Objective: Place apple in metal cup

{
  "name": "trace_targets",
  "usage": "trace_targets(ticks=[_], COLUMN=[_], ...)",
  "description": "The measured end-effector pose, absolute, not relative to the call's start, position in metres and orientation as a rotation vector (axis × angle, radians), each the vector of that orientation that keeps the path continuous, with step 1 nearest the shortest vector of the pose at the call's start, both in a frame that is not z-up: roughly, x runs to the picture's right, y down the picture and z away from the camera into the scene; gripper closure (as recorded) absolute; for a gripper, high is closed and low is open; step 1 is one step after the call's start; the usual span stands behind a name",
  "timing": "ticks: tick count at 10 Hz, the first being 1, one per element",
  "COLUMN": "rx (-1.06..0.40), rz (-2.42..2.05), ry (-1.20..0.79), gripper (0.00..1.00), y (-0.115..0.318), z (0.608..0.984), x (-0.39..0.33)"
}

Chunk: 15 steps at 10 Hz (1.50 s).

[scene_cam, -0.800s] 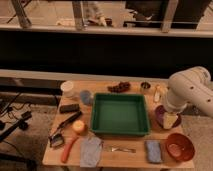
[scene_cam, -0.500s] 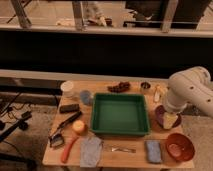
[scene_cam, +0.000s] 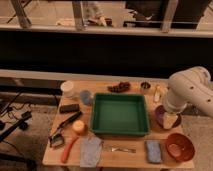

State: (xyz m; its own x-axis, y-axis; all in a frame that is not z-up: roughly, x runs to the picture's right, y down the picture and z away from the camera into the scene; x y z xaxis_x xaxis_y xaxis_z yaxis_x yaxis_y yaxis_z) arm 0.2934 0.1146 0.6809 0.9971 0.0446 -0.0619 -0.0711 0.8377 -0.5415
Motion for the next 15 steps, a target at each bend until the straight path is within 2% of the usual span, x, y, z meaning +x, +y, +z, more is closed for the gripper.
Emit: trace_targets(ticks=[15], rx=[-0.570], rz=[0.046], ry=[0.052], gripper=[0.20], y=[0.1174], z=[0.6790], x=[0.2908])
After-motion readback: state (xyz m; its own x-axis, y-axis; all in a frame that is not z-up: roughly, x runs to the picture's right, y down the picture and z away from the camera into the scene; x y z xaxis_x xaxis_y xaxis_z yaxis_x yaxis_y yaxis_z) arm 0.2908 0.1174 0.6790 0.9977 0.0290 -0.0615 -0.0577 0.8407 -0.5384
